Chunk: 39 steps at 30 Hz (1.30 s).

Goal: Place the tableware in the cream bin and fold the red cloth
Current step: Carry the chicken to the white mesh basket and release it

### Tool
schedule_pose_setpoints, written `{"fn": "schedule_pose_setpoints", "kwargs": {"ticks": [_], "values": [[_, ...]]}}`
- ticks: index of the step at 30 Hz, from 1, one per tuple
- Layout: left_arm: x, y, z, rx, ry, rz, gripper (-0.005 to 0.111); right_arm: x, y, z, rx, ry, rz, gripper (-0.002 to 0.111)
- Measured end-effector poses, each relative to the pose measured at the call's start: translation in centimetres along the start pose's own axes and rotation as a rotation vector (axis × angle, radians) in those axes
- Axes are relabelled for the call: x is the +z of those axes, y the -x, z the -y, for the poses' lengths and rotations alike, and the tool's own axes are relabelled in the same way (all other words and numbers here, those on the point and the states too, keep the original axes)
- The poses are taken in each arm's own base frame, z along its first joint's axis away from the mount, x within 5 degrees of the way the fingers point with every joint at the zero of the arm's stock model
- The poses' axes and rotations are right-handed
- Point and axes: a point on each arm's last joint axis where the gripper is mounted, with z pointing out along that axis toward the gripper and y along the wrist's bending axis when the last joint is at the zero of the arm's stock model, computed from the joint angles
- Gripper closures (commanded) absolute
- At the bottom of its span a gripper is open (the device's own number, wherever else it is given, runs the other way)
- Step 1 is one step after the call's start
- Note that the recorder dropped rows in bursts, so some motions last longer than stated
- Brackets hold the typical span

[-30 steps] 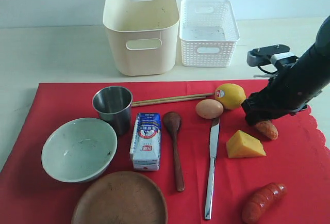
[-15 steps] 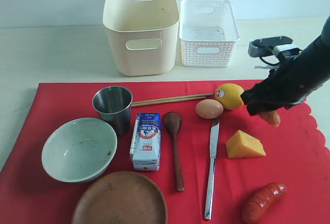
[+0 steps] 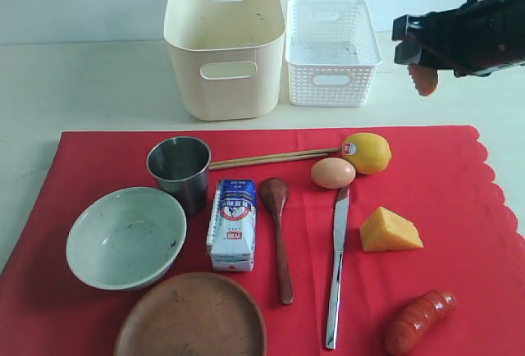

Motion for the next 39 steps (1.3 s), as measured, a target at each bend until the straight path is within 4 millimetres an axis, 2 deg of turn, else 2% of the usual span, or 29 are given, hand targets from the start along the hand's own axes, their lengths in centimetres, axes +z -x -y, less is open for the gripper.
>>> {"fn": "schedule_pose_setpoints", "kwargs": {"ticks": [5, 14, 20, 26, 28, 32, 39], "values": [[0.0, 0.0, 0.0, 0.000, 0.000, 0.000, 0.104, 1.5, 1.8, 0.3, 0.040, -0.026, 0.073, 0.108], [0.0, 0.0, 0.0, 0.000, 0.000, 0.000, 0.104, 7.9, 5.6, 0.7, 0.045, 0.000, 0.058, 0.108], [0.0, 0.0, 0.0, 0.000, 0.000, 0.000, 0.104, 11.9, 7.8, -0.7, -0.004, 0.063, 0.053, 0.108], [0.0, 0.0, 0.0, 0.000, 0.000, 0.000, 0.104, 15.4, 8.1, -1.9, -0.078, 0.090, 0.039, 0.108], [0.0, 0.0, 0.0, 0.000, 0.000, 0.000, 0.104, 16.2, 8.2, -2.0, -0.104, 0.088, 0.036, 0.104], [0.0, 0.0, 0.0, 0.000, 0.000, 0.000, 0.104, 17.4, 7.8, -1.6, -0.127, 0.071, 0.030, 0.086], [0.0, 0.0, 0.0, 0.000, 0.000, 0.000, 0.104, 17.9, 7.7, -1.3, -0.129, 0.054, 0.037, 0.047]]}}
